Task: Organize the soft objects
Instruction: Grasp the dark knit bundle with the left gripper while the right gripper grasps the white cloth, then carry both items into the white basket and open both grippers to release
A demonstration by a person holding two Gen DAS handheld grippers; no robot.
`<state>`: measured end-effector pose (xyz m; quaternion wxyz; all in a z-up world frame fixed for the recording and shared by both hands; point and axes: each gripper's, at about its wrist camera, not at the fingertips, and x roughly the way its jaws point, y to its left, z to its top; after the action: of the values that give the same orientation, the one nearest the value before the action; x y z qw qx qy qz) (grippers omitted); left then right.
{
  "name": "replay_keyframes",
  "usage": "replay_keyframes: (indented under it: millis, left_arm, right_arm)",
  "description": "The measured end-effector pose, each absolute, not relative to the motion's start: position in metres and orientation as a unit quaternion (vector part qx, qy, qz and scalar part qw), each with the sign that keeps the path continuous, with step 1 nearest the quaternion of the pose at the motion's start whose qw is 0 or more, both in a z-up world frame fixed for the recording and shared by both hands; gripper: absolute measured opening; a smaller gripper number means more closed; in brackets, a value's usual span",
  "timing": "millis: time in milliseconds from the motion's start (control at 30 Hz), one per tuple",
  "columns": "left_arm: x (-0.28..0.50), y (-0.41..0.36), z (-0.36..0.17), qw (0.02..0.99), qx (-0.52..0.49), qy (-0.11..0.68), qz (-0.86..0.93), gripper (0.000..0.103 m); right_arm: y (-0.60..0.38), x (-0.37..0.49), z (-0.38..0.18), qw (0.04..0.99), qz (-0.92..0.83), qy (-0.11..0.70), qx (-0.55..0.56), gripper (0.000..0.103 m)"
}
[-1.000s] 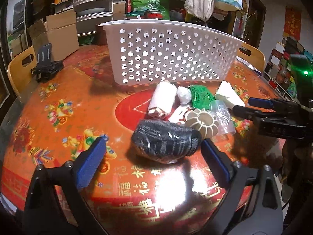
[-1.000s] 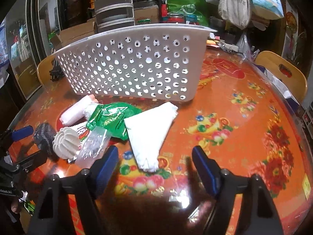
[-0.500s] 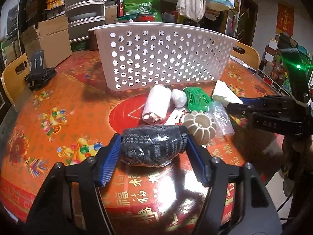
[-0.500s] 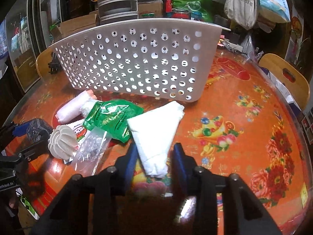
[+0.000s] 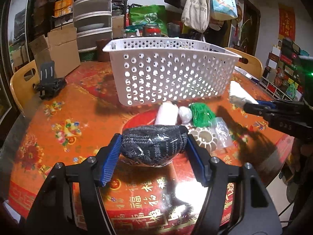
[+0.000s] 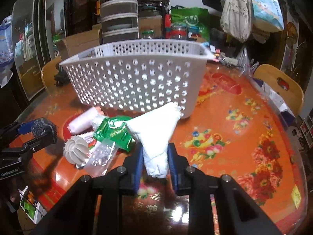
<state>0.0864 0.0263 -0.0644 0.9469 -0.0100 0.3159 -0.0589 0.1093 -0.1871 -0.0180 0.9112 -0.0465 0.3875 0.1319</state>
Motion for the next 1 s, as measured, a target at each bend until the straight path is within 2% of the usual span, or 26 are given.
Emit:
replay_keyframes:
  millis: [633,1000]
  left_arm:
    - [0.098,0.027,0.02,0.962,0.0,0.269,-0.056,0.063]
    - [0.149,0.039,0.086,0.963,-0.016,0.262,-0.058,0.063]
  right_arm:
    - [-0.191,0.098,0.056,0.938,0.124,0.321,-0.051,0.023]
    - [-0.18,0.128,0.095,0.944,0.118,0.3,-0.07,0.023]
